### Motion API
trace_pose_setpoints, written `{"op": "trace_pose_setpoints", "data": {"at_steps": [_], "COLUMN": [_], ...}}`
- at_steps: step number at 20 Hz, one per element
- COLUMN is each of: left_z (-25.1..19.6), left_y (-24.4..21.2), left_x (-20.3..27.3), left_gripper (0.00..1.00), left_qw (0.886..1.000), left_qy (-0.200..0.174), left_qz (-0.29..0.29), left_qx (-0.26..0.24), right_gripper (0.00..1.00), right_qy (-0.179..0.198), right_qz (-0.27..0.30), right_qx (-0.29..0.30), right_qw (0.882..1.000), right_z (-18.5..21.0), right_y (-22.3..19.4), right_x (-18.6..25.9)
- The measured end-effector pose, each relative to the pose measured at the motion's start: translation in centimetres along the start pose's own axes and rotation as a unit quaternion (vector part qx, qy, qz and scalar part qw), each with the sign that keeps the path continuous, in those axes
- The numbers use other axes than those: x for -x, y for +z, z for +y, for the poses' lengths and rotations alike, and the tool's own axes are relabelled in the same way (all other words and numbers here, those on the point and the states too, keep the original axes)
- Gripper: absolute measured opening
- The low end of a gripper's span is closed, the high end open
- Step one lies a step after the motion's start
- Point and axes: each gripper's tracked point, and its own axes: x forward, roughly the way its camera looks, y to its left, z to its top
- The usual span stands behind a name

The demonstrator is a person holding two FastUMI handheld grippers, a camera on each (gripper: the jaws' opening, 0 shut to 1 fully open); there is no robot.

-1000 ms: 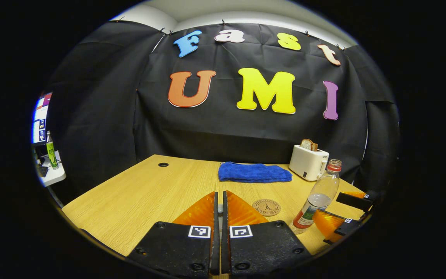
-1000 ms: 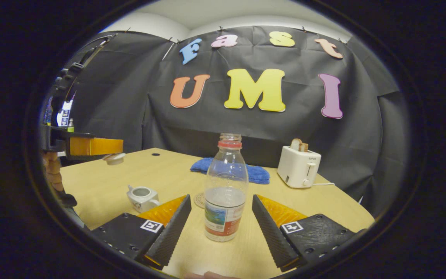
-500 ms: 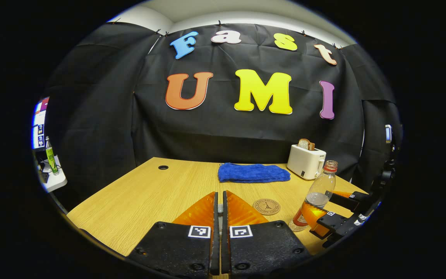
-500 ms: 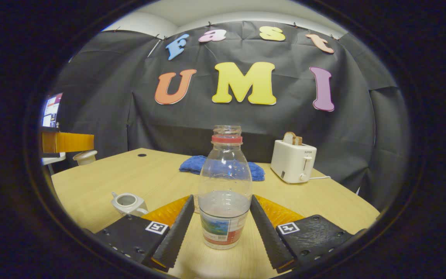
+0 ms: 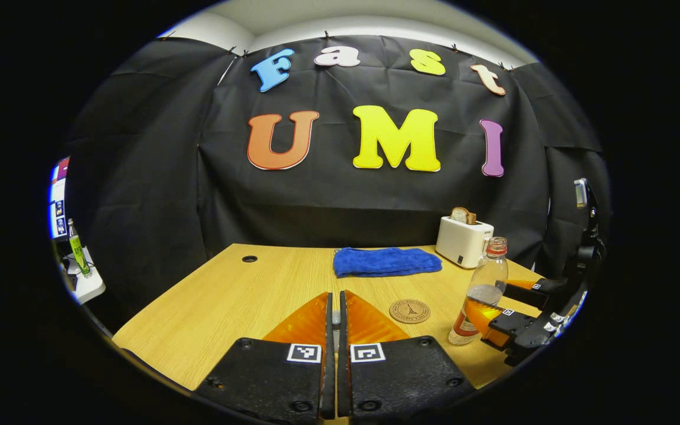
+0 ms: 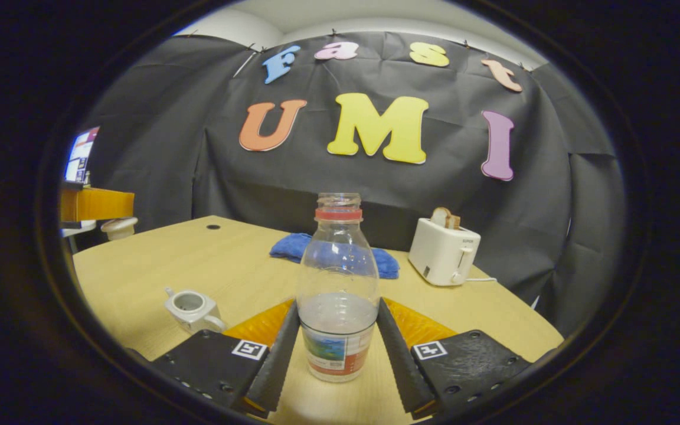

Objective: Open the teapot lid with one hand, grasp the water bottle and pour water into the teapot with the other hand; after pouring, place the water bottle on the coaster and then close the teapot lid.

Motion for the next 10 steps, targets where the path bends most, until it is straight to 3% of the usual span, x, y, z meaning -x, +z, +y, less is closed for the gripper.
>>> {"op": "trace_pose_setpoints", "data": {"at_steps": [5,10], "left_z": [1.3,2.7], "left_y": [1.7,3.4], "left_x": [1.6,3.5], "left_gripper": [0.04,0.04], "left_qw": [1.000,0.999], "left_qy": [-0.015,-0.024], "left_qz": [-0.022,-0.042], "left_qx": [-0.005,-0.004], "right_gripper": [0.75,0.75], "right_qy": [-0.029,-0.059], "right_qz": [-0.001,0.010], "right_qx": [0.088,0.207], "right_qw": [0.996,0.976], "right_z": [-1.0,-0.5], "right_y": [1.6,1.2], "right_x": [1.1,0.9]}}
